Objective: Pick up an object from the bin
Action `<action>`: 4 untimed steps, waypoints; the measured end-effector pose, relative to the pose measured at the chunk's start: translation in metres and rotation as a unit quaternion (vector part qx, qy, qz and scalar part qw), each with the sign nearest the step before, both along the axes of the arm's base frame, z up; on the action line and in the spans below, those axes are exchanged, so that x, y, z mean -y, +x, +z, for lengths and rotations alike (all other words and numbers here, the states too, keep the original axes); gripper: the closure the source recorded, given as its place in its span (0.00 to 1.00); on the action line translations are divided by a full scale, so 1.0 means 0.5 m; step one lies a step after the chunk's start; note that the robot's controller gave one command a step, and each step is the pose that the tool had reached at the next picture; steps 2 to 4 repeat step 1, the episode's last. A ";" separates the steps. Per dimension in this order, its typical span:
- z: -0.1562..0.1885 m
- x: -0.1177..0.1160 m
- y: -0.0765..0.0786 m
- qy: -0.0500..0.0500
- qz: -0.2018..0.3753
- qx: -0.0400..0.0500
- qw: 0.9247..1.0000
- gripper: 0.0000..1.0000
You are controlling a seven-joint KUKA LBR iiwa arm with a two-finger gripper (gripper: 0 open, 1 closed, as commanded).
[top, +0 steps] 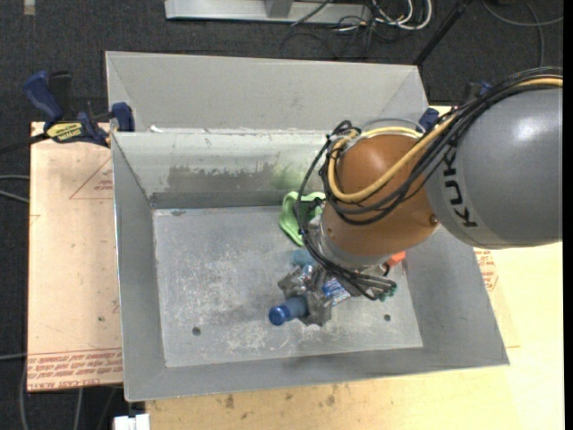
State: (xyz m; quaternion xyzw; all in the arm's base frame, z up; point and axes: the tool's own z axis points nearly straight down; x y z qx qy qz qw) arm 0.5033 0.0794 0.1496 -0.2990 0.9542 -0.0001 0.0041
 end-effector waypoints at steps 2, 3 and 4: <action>0.040 -0.001 0.002 0.000 -0.001 -0.002 1.000 1.00; 0.040 -0.001 0.002 0.000 -0.001 -0.002 1.000 1.00; 0.040 -0.001 0.002 0.000 -0.001 -0.002 1.000 1.00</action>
Offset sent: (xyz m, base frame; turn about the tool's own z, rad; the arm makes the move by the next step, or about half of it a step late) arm -0.0001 0.0000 0.0195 0.0000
